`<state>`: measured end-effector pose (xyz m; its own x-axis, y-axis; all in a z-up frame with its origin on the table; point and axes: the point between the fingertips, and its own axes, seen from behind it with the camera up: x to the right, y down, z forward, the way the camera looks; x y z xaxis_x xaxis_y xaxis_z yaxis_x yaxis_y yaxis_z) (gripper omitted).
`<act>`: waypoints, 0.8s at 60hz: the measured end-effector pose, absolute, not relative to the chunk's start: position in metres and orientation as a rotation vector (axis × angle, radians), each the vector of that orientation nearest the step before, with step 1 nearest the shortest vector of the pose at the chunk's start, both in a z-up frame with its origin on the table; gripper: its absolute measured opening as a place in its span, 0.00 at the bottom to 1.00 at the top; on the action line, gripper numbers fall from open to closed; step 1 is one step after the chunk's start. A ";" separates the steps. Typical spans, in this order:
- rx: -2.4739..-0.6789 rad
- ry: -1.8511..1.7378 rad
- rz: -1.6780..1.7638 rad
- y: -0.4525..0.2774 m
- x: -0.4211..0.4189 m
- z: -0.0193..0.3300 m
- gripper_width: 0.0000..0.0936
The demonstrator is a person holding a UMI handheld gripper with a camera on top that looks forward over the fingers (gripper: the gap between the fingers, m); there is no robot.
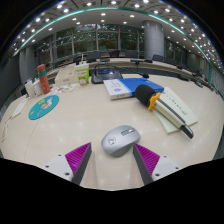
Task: Arrange mouse
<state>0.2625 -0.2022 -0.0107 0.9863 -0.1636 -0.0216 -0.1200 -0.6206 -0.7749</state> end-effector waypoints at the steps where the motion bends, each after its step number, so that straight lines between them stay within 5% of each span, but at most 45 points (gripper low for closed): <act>1: -2.246 0.198 -0.059 -0.199 0.264 -0.010 0.91; 18: -2.238 0.162 -0.023 -0.152 0.271 -0.010 0.86; 25: -2.231 0.127 -0.062 -0.142 0.278 -0.012 0.73; 30: -2.218 0.102 -0.101 -0.137 0.284 -0.012 0.54; 48: -2.243 0.110 -0.101 -0.136 0.283 -0.012 0.40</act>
